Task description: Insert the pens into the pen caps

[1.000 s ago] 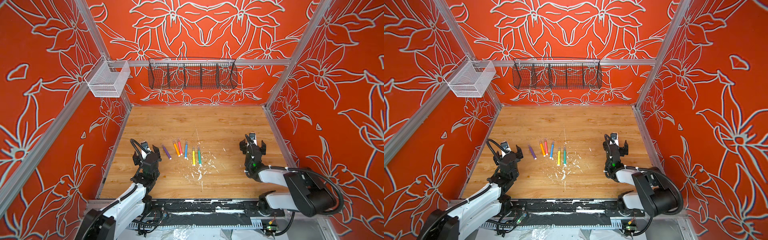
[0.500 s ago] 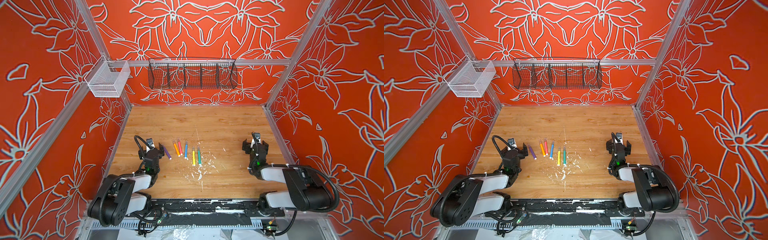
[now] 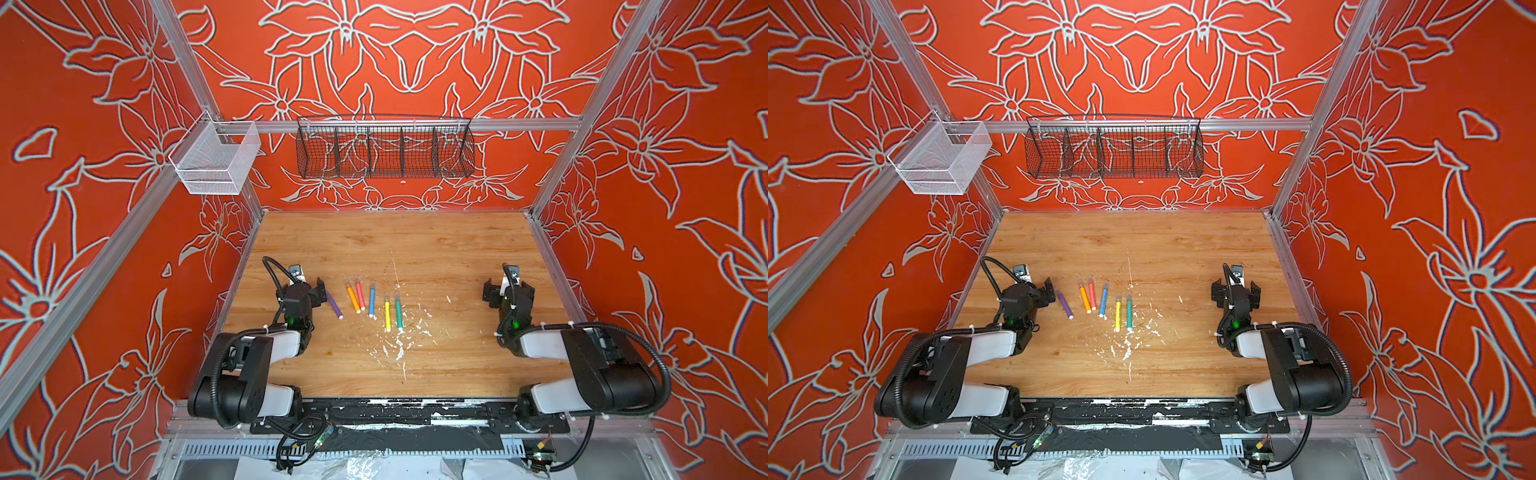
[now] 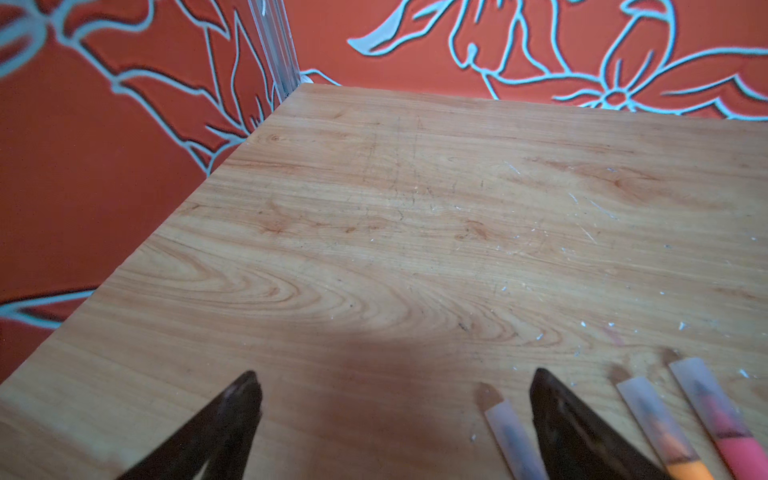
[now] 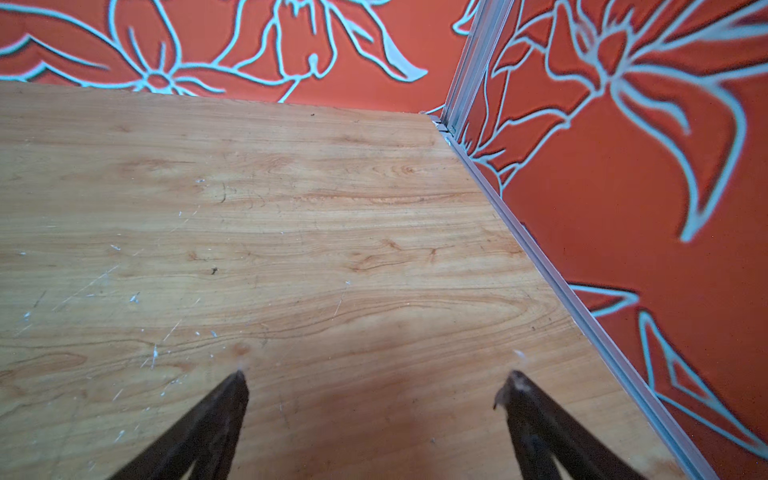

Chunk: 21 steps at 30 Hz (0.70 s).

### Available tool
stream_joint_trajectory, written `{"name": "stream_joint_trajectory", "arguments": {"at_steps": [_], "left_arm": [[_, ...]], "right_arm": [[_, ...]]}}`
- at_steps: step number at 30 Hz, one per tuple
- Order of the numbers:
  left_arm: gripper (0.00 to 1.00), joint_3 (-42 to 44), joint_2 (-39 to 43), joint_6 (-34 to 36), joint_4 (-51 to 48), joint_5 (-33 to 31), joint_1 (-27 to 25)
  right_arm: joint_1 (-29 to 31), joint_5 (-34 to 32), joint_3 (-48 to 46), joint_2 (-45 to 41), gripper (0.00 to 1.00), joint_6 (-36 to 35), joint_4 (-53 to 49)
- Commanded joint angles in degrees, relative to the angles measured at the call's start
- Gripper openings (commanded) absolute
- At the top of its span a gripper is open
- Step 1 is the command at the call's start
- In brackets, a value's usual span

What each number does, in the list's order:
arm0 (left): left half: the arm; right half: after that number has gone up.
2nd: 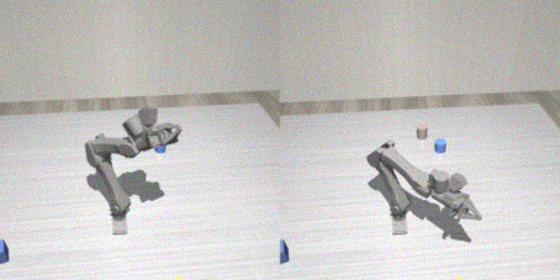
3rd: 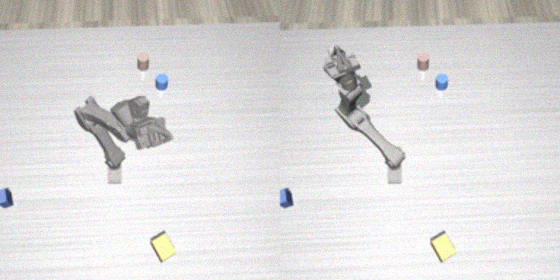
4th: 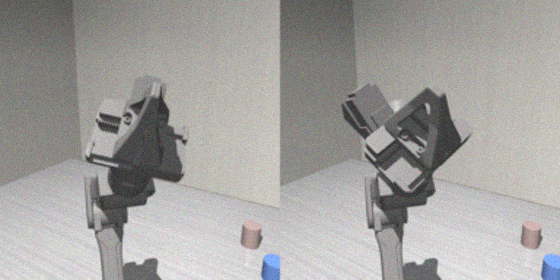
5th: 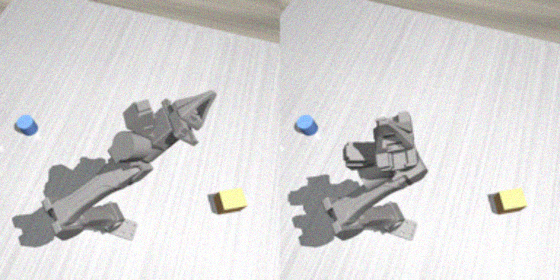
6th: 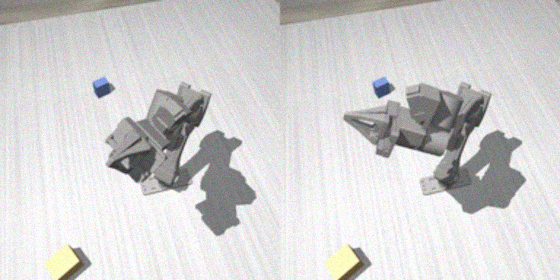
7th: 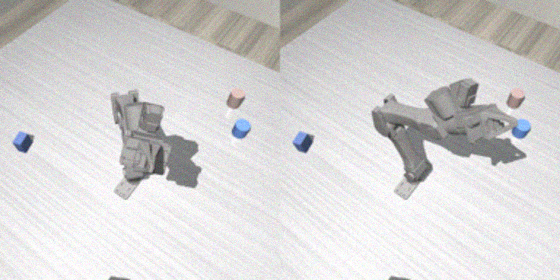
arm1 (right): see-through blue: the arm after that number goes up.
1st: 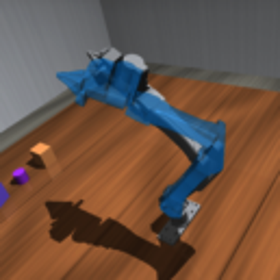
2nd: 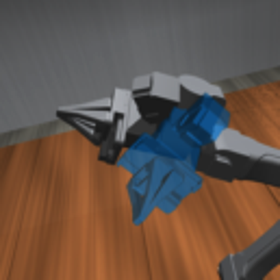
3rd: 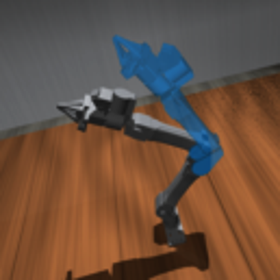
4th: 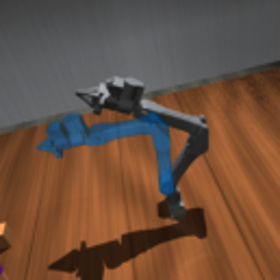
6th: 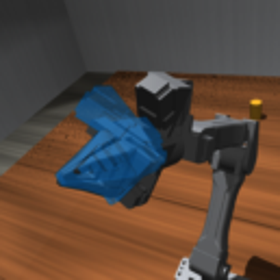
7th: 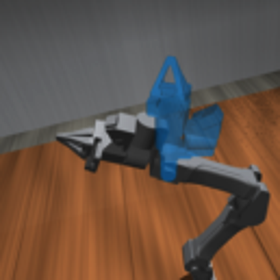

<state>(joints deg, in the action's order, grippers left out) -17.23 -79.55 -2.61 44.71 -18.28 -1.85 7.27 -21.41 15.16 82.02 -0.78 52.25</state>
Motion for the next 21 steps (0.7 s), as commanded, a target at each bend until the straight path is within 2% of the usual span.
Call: {"name": "stream_joint_trajectory", "arguments": {"at_steps": [1,21], "left_arm": [[0.97,-0.47,0.43,-0.82,-1.9,1.97,0.35],[0.97,-0.5,0.31,-0.82,-1.91,2.01,0.4]], "right_arm": [[-0.32,0.93,1.28,0.02,0.97,0.58,-0.54],[-0.25,0.45,-0.5,-0.46,0.97,0.56,2.3]]}}
